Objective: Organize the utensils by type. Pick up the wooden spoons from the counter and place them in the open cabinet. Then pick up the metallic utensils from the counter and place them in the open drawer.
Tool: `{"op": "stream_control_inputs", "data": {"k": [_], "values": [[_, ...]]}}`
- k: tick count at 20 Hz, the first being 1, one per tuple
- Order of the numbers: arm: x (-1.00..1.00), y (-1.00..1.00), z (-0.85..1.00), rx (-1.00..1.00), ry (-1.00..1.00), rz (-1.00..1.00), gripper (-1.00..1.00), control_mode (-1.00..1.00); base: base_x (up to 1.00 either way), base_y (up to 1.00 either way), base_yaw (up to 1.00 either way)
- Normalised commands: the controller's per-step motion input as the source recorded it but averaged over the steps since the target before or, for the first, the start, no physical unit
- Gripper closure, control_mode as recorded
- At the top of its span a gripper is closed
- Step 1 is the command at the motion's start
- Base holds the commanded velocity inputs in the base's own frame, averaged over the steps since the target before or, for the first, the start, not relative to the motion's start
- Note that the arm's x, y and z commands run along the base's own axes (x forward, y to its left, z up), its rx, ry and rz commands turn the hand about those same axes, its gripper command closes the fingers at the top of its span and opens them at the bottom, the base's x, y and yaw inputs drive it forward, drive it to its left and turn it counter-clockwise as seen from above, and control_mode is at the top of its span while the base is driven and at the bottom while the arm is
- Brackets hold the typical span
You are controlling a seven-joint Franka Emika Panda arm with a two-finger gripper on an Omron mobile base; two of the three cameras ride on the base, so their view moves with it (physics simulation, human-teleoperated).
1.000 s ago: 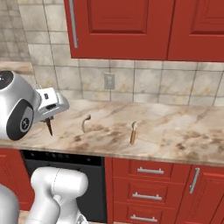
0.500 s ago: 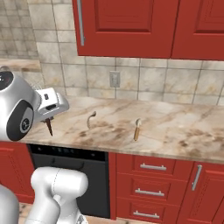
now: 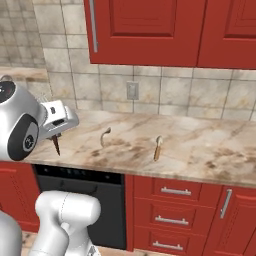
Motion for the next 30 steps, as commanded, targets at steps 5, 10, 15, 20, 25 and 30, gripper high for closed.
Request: {"op": "stream_control_inputs", "data": {"k": [5, 10, 15, 20, 25, 30], "values": [[0.00, 0.00, 0.00, 0.00, 0.00, 0.00, 1.00, 1.00, 0.00, 0.54, 0.41], [0.00, 0.00, 0.00, 0.00, 0.00, 0.00, 1.00, 1.00, 0.00, 0.52, 0.71], [0.00, 0.00, 0.00, 0.00, 0.00, 0.00, 1.00, 1.00, -0.16, 0.49, 0.84], [0.00, 0.00, 0.00, 0.00, 0.00, 0.00, 1.00, 1.00, -0.32, 0.42, 0.90], [0.00, 0.00, 0.00, 0.00, 0.00, 0.00, 1.00, 1.00, -0.58, 0.49, 0.90], [0.00, 0.00, 0.00, 0.00, 0.00, 0.00, 1.00, 1.00, -0.57, 0.47, 0.91]]}}
